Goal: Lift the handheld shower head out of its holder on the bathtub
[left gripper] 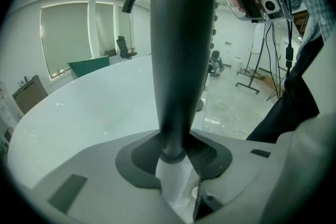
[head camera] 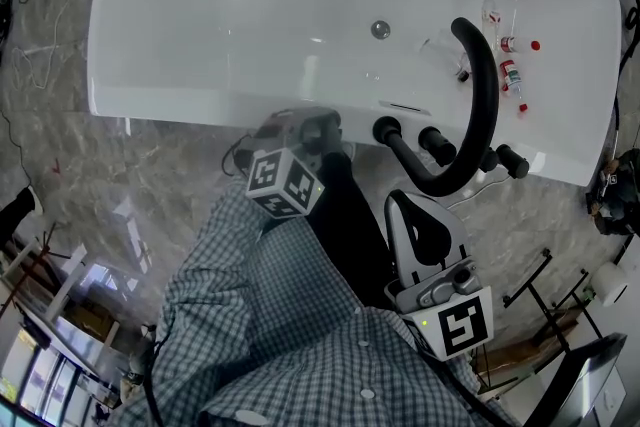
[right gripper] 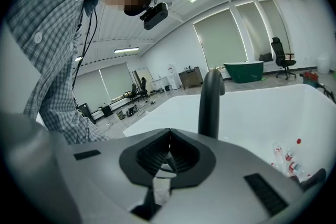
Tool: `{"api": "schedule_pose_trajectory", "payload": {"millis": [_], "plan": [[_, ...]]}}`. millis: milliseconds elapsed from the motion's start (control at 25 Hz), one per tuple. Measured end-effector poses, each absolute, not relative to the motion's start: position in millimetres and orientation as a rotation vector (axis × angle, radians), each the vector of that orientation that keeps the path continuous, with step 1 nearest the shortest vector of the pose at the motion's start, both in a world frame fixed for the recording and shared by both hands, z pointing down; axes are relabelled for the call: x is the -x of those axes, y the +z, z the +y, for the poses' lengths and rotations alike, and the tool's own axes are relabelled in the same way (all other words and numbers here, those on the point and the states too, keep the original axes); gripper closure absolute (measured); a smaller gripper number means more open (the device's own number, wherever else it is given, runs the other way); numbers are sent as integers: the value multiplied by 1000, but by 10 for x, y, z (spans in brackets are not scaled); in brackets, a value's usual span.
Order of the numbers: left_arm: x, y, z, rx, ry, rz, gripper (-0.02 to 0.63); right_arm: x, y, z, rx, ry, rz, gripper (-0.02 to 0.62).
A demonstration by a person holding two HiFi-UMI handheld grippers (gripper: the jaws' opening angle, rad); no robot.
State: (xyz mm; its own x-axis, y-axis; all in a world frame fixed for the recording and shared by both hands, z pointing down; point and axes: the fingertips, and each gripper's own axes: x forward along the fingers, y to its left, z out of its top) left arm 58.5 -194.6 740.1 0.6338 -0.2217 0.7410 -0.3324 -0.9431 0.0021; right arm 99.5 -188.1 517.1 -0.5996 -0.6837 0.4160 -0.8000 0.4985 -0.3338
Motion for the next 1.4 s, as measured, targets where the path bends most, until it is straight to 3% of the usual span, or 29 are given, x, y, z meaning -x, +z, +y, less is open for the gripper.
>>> {"api": "schedule_pose_trajectory", "payload": {"millis": [1400], "plan": [[-331, 6766, -1920, -2555, 1055, -714, 466, -1073, 4823, -1874, -1312, 701, -2494, 580]]}}
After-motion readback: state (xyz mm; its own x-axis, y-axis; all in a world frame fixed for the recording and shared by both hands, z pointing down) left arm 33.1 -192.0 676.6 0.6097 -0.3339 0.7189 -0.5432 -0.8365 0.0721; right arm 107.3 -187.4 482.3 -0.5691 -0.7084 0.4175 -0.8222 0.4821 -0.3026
